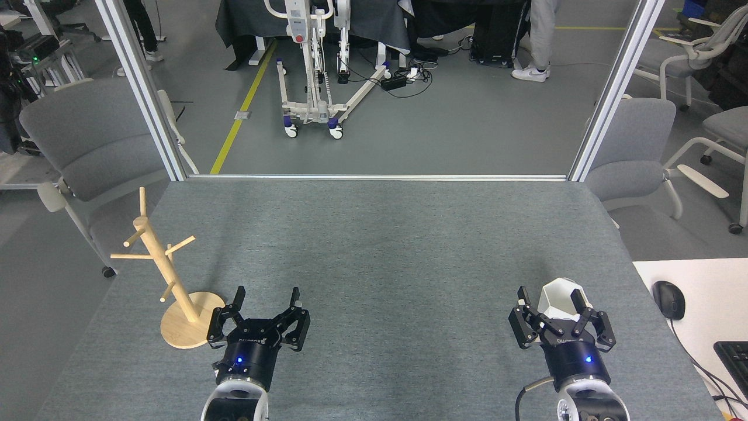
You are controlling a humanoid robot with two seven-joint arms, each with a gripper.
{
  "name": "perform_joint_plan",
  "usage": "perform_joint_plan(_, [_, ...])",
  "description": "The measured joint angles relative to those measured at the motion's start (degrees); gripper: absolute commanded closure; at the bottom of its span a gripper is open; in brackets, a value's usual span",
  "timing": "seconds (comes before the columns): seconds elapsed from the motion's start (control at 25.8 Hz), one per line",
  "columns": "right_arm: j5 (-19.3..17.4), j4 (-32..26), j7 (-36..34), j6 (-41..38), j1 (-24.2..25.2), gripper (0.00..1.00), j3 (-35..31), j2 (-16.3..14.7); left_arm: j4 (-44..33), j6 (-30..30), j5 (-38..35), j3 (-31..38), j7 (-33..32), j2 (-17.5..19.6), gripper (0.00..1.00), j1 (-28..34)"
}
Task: Hang cup on storage rack
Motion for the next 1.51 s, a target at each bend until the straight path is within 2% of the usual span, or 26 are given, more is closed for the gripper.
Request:
perform_joint_plan(0.74, [0.14, -0.20, 0.09, 0.56, 1.28, 0.00, -0.49, -0.12, -5.09, 0.08, 0.33, -0.01, 3.32, 0.33, 0.00, 4.22])
perform_joint_plan(1.16, [-0.19, 0.05, 0.21, 0.43, 4.57, 0.00, -8.41, -0.55, -6.39, -1.50, 0.32, -0.17, 4.66, 0.10, 0.00, 8.17])
perform_joint_plan(1.51, [-0.50, 7.17, -0.58, -5.10, 3.24, 0.00, -9.34, -4.40, -5.75, -1.09, 0.35, -0.03, 4.99, 0.34, 0.00, 8.43])
